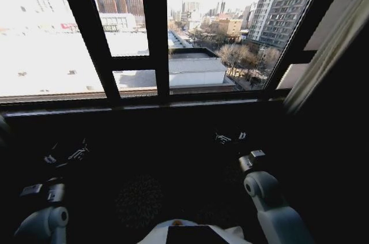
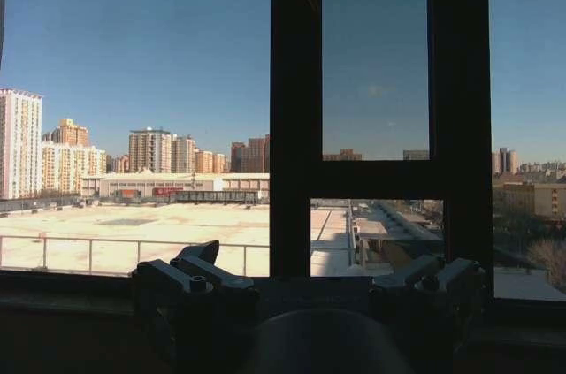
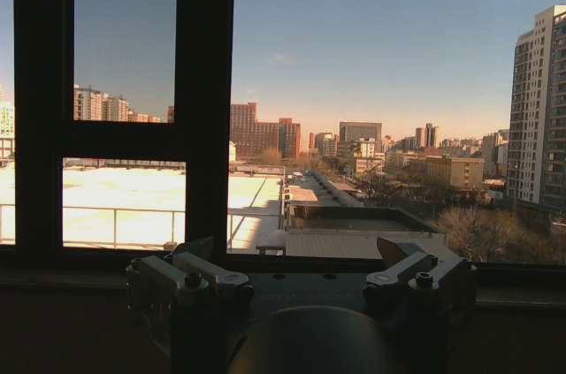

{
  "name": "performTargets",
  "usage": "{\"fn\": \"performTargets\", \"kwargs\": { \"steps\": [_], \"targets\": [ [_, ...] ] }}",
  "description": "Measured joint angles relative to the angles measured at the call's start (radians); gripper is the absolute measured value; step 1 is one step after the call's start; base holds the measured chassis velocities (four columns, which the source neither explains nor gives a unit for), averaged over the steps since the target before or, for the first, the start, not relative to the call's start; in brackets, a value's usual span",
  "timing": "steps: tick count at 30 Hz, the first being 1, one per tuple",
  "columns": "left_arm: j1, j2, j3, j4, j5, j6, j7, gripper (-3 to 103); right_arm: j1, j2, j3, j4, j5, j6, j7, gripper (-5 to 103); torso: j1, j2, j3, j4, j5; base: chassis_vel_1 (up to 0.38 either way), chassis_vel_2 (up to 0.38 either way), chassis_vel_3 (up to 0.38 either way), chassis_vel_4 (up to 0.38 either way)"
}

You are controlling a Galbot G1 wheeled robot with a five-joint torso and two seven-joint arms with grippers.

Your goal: Open the curtains by pulling them apart, changing their state from closed to fully open.

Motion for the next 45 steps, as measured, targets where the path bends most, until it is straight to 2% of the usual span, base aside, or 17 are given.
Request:
{"fn": "performTargets", "kwargs": {
  "steps": [12, 45],
  "targets": [
    [-0.003, -0.001, 0.000, 0.021, -0.003, -0.020, -0.004, 100, 0.002, 0.000, 0.001, -0.007, 0.000, 0.006, 0.003, 100, 0.002, -0.001, 0.001, -0.0002, 0.0005, 0.041, -0.057, -0.051, 0.047],
    [0.003, -0.003, -0.006, 0.019, -0.004, -0.013, -0.006, 100, -0.001, -0.003, 0.005, -0.009, 0.004, 0.008, 0.003, 100, 0.000, 0.000, 0.000, 0.0000, 0.0002, -0.006, 0.004, 0.005, -0.004]
  ]
}}
